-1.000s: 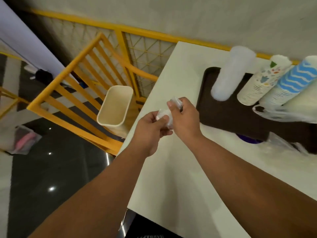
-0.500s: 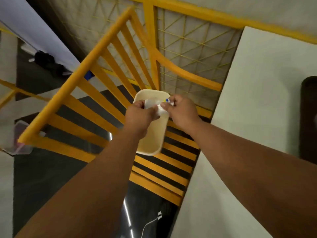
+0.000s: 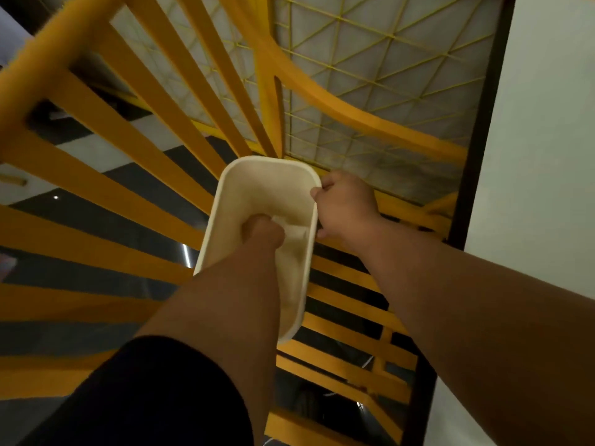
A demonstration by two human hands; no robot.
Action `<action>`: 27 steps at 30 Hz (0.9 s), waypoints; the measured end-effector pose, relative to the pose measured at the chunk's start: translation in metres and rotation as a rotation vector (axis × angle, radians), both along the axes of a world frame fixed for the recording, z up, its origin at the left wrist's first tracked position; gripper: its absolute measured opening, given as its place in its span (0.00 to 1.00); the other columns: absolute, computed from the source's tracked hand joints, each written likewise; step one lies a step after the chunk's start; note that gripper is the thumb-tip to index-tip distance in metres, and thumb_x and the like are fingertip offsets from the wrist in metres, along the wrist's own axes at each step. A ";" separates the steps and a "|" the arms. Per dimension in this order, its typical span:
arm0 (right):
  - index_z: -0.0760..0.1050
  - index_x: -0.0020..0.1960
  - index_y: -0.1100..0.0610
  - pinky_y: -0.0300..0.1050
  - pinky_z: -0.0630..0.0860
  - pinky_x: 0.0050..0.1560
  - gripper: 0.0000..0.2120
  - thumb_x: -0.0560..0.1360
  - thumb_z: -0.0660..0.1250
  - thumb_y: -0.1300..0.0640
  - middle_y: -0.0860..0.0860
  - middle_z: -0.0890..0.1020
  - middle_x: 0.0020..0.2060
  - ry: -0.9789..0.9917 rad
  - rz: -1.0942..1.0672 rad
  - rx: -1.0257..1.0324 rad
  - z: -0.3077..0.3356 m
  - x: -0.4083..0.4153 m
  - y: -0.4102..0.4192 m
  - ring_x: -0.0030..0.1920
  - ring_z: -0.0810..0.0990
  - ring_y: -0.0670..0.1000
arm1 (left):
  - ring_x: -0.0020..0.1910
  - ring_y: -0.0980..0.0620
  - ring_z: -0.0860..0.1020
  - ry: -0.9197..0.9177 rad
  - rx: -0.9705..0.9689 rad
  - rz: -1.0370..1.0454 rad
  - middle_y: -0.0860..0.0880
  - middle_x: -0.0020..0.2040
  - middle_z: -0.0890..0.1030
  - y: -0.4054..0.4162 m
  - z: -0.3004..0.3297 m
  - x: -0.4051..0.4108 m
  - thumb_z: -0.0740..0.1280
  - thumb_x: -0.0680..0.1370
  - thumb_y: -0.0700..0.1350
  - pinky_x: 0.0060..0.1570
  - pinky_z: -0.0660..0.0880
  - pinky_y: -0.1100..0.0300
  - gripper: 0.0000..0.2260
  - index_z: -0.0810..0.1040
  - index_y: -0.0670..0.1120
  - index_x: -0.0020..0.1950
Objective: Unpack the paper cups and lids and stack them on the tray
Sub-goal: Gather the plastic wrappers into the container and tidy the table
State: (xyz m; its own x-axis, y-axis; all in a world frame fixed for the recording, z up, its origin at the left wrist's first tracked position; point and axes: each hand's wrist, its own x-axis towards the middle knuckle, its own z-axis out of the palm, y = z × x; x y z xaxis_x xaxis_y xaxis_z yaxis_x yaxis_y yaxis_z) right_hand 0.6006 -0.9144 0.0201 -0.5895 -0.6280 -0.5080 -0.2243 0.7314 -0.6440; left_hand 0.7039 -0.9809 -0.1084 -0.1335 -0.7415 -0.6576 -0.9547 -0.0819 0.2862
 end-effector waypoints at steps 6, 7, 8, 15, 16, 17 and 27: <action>0.74 0.53 0.57 0.56 0.82 0.31 0.04 0.79 0.63 0.61 0.60 0.79 0.48 -0.004 0.017 0.039 0.000 -0.001 -0.005 0.39 0.83 0.63 | 0.64 0.41 0.74 0.136 -0.042 0.258 0.41 0.66 0.74 0.002 -0.046 -0.012 0.70 0.75 0.48 0.63 0.72 0.49 0.27 0.68 0.40 0.71; 0.73 0.54 0.57 0.56 0.82 0.31 0.04 0.79 0.64 0.62 0.60 0.79 0.48 -0.004 0.020 0.043 0.001 -0.001 -0.006 0.39 0.83 0.63 | 0.65 0.40 0.73 0.127 -0.068 0.241 0.40 0.66 0.73 0.003 -0.049 -0.014 0.70 0.76 0.47 0.64 0.72 0.49 0.27 0.67 0.39 0.71; 0.73 0.54 0.57 0.55 0.82 0.31 0.05 0.79 0.64 0.62 0.60 0.79 0.49 -0.003 0.023 0.048 0.001 -0.001 -0.006 0.39 0.83 0.64 | 0.66 0.39 0.72 0.103 -0.093 0.191 0.38 0.67 0.72 0.004 -0.050 -0.015 0.68 0.77 0.45 0.64 0.71 0.49 0.25 0.66 0.38 0.71; 0.73 0.55 0.57 0.55 0.83 0.32 0.07 0.78 0.66 0.63 0.59 0.79 0.48 -0.014 0.035 0.045 0.006 -0.001 -0.005 0.39 0.83 0.63 | 0.49 0.39 0.78 0.112 -0.087 -0.055 0.39 0.52 0.80 0.012 -0.072 -0.011 0.65 0.76 0.43 0.52 0.78 0.50 0.09 0.81 0.42 0.52; 0.73 0.55 0.57 0.55 0.83 0.32 0.08 0.78 0.66 0.63 0.59 0.79 0.48 -0.015 0.039 0.046 0.007 0.000 -0.004 0.39 0.83 0.62 | 0.48 0.39 0.77 0.127 -0.067 -0.047 0.38 0.52 0.79 0.012 -0.073 -0.011 0.64 0.76 0.45 0.52 0.77 0.50 0.10 0.81 0.41 0.52; 0.73 0.55 0.57 0.55 0.83 0.33 0.08 0.77 0.67 0.64 0.59 0.79 0.48 -0.014 0.043 0.046 0.007 0.000 -0.004 0.39 0.83 0.62 | 0.49 0.39 0.76 0.141 -0.049 -0.042 0.38 0.52 0.78 0.013 -0.070 -0.012 0.64 0.76 0.46 0.52 0.76 0.50 0.11 0.80 0.41 0.52; 0.73 0.55 0.58 0.55 0.82 0.30 0.06 0.79 0.65 0.62 0.59 0.78 0.50 0.047 0.049 0.000 0.003 0.001 -0.004 0.40 0.83 0.62 | 0.56 0.39 0.78 0.326 0.118 0.155 0.38 0.59 0.80 0.008 -0.039 -0.023 0.66 0.77 0.43 0.55 0.78 0.51 0.15 0.79 0.38 0.61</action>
